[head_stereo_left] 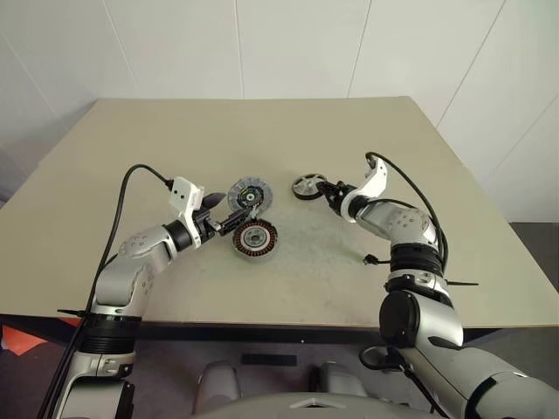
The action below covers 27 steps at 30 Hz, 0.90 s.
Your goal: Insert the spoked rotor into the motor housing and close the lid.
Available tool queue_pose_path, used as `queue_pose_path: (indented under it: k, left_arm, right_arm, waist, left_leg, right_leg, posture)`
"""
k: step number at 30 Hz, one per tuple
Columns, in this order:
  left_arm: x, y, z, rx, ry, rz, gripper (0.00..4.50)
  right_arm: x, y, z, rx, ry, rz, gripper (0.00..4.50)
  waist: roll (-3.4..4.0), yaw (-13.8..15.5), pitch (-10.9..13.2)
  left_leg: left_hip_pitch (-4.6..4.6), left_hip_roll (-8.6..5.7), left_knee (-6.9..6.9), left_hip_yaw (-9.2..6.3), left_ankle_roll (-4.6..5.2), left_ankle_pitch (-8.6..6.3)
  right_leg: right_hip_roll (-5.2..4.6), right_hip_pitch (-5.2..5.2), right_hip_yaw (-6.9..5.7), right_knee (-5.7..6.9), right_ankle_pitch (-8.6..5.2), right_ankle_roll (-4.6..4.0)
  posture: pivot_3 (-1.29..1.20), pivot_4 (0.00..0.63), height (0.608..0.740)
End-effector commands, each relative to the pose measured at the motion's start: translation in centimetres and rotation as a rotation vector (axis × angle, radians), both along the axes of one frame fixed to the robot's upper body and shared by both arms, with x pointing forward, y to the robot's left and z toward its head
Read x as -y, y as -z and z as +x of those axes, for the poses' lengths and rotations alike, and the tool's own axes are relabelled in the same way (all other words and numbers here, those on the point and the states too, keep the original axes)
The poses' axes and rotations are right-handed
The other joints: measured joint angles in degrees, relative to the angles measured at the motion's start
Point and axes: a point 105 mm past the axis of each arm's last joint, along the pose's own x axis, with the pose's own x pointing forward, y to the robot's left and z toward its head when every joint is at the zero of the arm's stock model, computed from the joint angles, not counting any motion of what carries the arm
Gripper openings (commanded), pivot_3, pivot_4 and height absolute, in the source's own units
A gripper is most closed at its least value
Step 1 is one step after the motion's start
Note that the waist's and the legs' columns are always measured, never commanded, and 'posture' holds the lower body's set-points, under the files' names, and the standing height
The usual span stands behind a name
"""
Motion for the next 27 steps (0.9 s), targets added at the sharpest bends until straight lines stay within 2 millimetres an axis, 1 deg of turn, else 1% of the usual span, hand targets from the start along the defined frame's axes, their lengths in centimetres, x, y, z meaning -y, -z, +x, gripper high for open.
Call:
queue_pose_path:
  k: [1, 2, 9, 15, 18, 24, 27]
  left_arm:
    - [0.1, -1.4, 0.1, 0.065, 0.003, 0.009, 4.5]
    - [0.0, -1.4, 0.1, 0.065, 0.002, 0.01, 4.5]
    - [-0.1, -1.3, 0.2, 0.065, -0.003, 0.013, 4.5]
    - [0.0, -1.1, 0.2, 0.06, -0.001, 0.012, 4.5]
    - [0.0, -1.1, 0.1, 0.059, -0.001, 0.013, 4.5]
    - [-0.1, -1.1, 0.1, 0.059, -0.002, 0.015, 4.5]
    - [-0.2, -1.1, 0.1, 0.059, -0.003, 0.017, 4.5]
  right_arm:
    - [0.5, -2.1, 0.7, 0.065, 0.02, 0.009, 0.93]
    - [0.5, -2.2, 0.7, 0.065, 0.021, 0.008, 0.63]
    - [0.3, -2.4, 0.6, 0.066, 0.011, 0.034, 0.63]
    - [-2.1, -4.2, -0.1, 0.108, -0.101, 0.153, 0.63]
    - [-3.2, -4.7, -0.6, 0.121, -0.145, 0.169, 0.63]
    - [-3.8, -3.4, -0.8, 0.085, -0.149, 0.153, 0.63]
    - [-4.6, -2.9, -1.0, 0.071, -0.172, 0.154, 0.63]
  waist:
    - [0.0, 0.0, 0.0]
    - [0.0, 0.0, 0.0]
    - [0.0, 0.0, 0.0]
    - [0.01, 0.0, 0.0]
    - [0.01, 0.0, 0.0]
    - [0.01, 0.0, 0.0]
    - [0.02, 0.0, 0.0]
  left_leg:
    - [0.0, 0.0, 0.0, 0.0, 0.0, 0.0]
    - [0.0, 0.0, 0.0, 0.0, 0.0, 0.0]
    - [0.0, 0.0, 0.0, 0.0, 0.0, 0.0]
    - [-0.02, 0.0, -0.02, 0.0, 0.0, 0.0]
    - [-0.01, 0.01, -0.03, 0.0, 0.0, 0.0]
    - [-0.02, 0.01, -0.04, 0.0, -0.01, 0.01]
    - [-0.02, 0.01, -0.04, 0.0, -0.02, 0.01]
  right_leg:
    - [0.0, 0.0, 0.0, 0.0, 0.0, 0.0]
    - [0.0, 0.0, 0.0, 0.0, 0.0, 0.0]
    - [0.0, 0.0, 0.0, 0.0, 0.0, 0.0]
    - [0.01, -0.04, 0.0, -0.01, 0.0, 0.0]
    - [0.01, -0.03, 0.0, -0.01, 0.0, 0.0]
    - [0.0, -0.03, 0.0, -0.02, 0.0, 0.0]
    - [0.01, -0.03, 0.0, -0.02, 0.0, 0.0]
  posture:
    - [0.0, 0.0, 0.74]
    - [0.0, 0.0, 0.74]
    - [0.0, 0.0, 0.74]
    - [0.0, 0.0, 0.74]
    - [0.0, 0.0, 0.74]
    - [0.0, 0.0, 0.74]
    - [0.0, 0.0, 0.74]
